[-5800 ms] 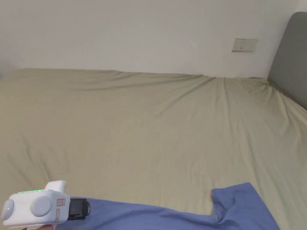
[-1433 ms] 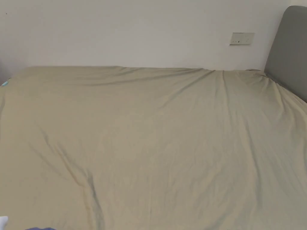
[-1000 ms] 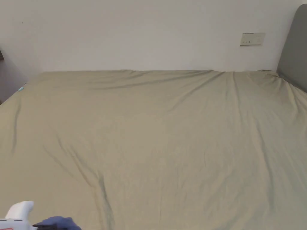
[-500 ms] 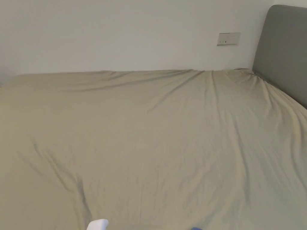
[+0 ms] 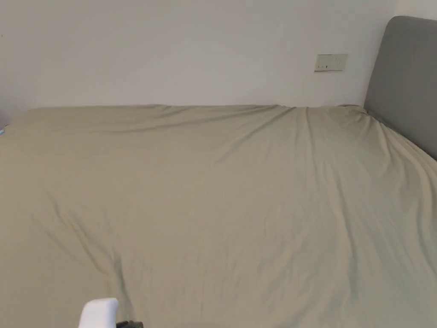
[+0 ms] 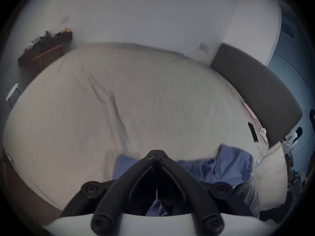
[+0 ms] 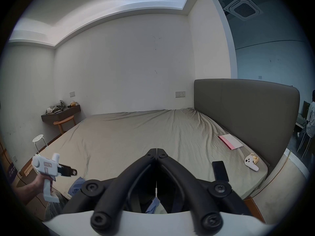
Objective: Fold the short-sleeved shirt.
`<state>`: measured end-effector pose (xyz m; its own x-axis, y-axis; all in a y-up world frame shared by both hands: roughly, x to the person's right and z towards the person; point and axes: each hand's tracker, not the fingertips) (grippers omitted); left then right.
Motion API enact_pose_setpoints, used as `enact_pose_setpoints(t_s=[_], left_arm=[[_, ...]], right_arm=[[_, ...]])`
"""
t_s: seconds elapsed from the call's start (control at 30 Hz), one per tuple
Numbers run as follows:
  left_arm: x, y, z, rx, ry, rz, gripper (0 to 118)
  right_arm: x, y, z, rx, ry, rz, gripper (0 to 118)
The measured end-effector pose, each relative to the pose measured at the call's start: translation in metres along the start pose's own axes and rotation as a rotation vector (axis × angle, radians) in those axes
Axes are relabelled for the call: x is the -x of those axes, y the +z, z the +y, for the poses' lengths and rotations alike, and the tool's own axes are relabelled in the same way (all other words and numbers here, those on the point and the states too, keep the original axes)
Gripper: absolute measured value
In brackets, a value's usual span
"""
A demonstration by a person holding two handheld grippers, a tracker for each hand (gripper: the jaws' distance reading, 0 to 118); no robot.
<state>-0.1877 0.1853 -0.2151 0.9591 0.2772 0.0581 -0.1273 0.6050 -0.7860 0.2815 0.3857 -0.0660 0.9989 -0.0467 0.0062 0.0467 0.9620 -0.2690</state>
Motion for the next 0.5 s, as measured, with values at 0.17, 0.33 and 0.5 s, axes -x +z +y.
enact_pose_setpoints(t_s=[0.17,0.33,0.5], left_arm=[[-0.026,-0.052,-0.048,0.11,0.052,-0.102,0],[-0.083,-0.063,-0.077,0.101,-0.121,-0.069,0],[-0.102,-0.058,-0.073,0.07,-0.212,-0.012,0]], right_arm=[[0.004,0.001,-0.008,0.016,-0.013,0.008,1],[0.004,0.004,-0.013,0.043,-0.007,-0.002,1],[0.006,0.002,-0.015,0.054,-0.036,0.002,1]])
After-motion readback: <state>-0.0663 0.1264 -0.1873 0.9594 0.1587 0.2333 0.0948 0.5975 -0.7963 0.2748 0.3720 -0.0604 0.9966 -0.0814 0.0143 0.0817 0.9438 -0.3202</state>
